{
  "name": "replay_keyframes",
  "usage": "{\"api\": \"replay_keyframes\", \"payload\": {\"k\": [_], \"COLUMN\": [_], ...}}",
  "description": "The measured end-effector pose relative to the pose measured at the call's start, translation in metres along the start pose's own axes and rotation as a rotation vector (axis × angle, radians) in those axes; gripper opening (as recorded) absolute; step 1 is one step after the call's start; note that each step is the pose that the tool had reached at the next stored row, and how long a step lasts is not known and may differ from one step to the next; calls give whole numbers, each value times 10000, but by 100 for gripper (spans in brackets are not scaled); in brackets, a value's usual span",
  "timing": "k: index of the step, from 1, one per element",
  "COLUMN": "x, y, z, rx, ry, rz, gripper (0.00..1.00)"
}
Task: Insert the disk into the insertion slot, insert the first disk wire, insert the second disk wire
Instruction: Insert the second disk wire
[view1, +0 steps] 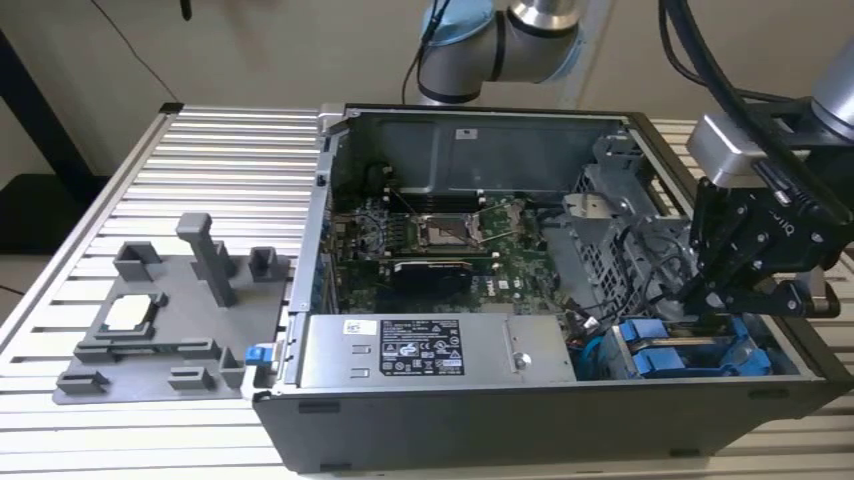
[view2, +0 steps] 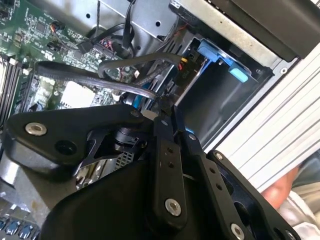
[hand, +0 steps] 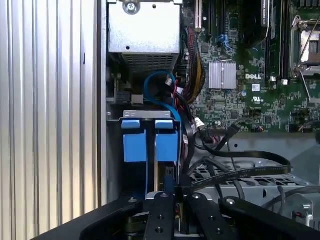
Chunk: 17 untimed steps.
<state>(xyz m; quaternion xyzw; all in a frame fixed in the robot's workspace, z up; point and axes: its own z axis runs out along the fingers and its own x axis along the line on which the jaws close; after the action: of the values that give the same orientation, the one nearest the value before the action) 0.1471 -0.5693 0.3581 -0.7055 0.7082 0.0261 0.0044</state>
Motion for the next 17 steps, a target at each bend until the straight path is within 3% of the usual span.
{"api": "replay_keyframes", "payload": {"k": [6, 17], "x": [5, 9], "y": [-17, -47], "z": [46, 129], "rx": [11, 14], "ry": [-7, -13], "rz": [271, 332], "gripper": [16, 16]}}
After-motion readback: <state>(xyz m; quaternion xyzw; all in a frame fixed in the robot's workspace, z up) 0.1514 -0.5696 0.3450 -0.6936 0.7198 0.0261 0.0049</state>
